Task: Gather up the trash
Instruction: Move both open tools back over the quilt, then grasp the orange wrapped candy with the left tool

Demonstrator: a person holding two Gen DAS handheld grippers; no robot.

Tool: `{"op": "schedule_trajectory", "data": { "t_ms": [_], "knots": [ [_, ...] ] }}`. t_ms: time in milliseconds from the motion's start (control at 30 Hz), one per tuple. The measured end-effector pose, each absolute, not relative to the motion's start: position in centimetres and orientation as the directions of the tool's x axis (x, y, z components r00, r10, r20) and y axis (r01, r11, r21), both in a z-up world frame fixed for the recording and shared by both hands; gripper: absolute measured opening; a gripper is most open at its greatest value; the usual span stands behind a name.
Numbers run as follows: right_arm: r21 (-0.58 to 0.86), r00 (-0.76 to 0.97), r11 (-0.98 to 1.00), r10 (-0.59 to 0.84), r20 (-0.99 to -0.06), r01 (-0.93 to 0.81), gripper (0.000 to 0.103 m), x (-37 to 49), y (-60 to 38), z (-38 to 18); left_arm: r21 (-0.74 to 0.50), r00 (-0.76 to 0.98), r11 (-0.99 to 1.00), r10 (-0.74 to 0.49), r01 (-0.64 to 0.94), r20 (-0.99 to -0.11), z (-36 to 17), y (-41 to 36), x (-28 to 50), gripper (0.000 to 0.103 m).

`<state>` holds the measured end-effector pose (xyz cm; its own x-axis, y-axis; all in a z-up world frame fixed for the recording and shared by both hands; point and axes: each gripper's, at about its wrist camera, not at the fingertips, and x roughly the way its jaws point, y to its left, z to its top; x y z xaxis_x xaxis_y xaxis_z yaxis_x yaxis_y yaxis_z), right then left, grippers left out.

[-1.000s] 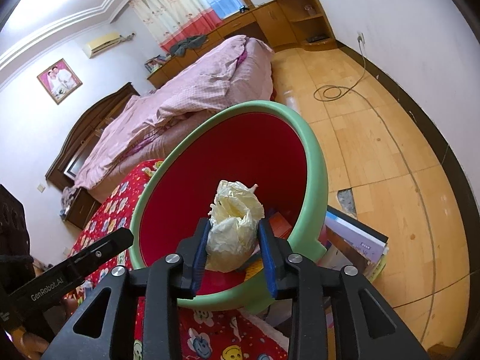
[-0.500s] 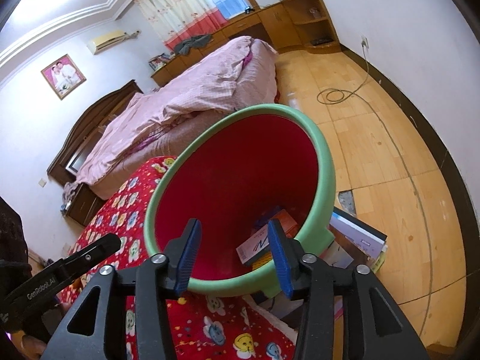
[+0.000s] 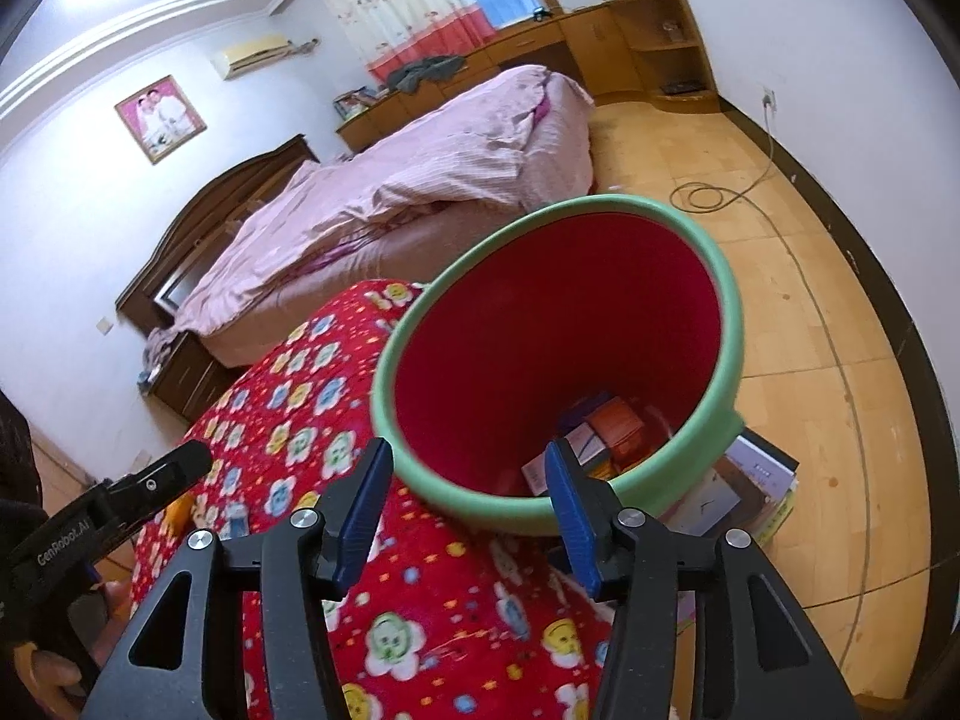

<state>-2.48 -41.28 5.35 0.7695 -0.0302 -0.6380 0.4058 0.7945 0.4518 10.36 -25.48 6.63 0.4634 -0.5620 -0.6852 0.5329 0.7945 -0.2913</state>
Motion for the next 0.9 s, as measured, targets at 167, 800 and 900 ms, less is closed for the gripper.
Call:
{"op": "schedule_trajectory", "data": {
  "t_ms": [167,800,900],
  "knots": [
    [0.445,0.765,0.808,-0.010,-0.644,0.385,0.059,-2.1,-39.7,5.6,-0.293,0.498,0.818,-0.543,0.495,-0.677,7.1,-22.4,10.3,0.055],
    [0.398,0.722,0.865,0.062,-0.689,0.306,0.067,0.8,-34.1,4.7,-0.243,0.592,0.920,-0.386,0.309,-0.708,5.1,-11.9,14.0,0.056],
    [0.380,0.712,0.874,0.057,-0.700,0.303,0.067,1.5,-33.3,4.4,-0.215,0.604,0.935,-0.348,0.283,-0.717,4.4,-10.7,15.2,0.056]
  ]
}}
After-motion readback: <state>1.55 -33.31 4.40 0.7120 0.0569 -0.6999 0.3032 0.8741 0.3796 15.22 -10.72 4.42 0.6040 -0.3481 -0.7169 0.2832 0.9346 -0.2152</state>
